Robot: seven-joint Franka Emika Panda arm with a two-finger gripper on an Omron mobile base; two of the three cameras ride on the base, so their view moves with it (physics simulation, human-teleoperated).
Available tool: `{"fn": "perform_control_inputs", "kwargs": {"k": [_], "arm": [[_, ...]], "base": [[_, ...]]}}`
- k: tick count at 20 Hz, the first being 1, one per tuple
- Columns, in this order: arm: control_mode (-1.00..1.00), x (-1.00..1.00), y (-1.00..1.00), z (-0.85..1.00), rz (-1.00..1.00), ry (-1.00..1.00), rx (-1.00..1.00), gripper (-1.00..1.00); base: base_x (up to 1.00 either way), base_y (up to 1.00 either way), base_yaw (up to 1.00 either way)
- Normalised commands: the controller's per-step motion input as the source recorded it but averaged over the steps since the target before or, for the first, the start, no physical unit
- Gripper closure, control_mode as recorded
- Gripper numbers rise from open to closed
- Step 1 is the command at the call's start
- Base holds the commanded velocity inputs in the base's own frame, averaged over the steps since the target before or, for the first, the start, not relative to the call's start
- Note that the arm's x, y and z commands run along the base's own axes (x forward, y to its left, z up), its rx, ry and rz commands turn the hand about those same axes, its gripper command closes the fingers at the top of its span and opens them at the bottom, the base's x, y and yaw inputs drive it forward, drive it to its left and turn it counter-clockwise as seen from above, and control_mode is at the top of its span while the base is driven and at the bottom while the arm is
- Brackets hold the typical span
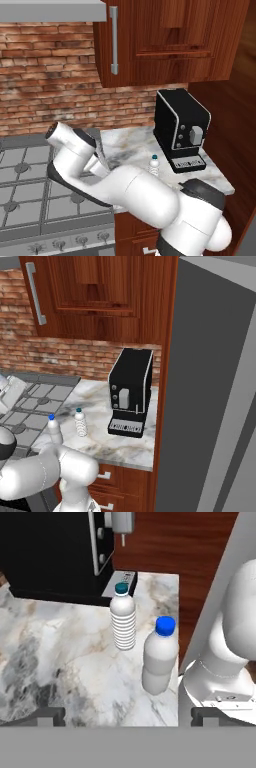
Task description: Take the bottled waters from the counter and place them in the freezer to freeze. Close the freezer door after placing the bottles.
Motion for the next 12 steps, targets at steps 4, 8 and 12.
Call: {"fn": "perform_control_inputs", "kwargs": {"k": [4, 8, 12], "arm": [[-1.00, 0.00, 0.00, -0.58, -0.23, -0.08, -0.15, -1.00], [-1.00, -0.02, -0.01, -0.30, -0.19, -0.06, -0.09, -1.00], [-1.00, -0.26, -0.02, -0.02, -0.25, 0.00, -0.14, -1.00]], "base": [[0.00, 0.00, 0.00], [0.00, 0.00, 0.00], [0.00, 0.00, 0.00]]}}
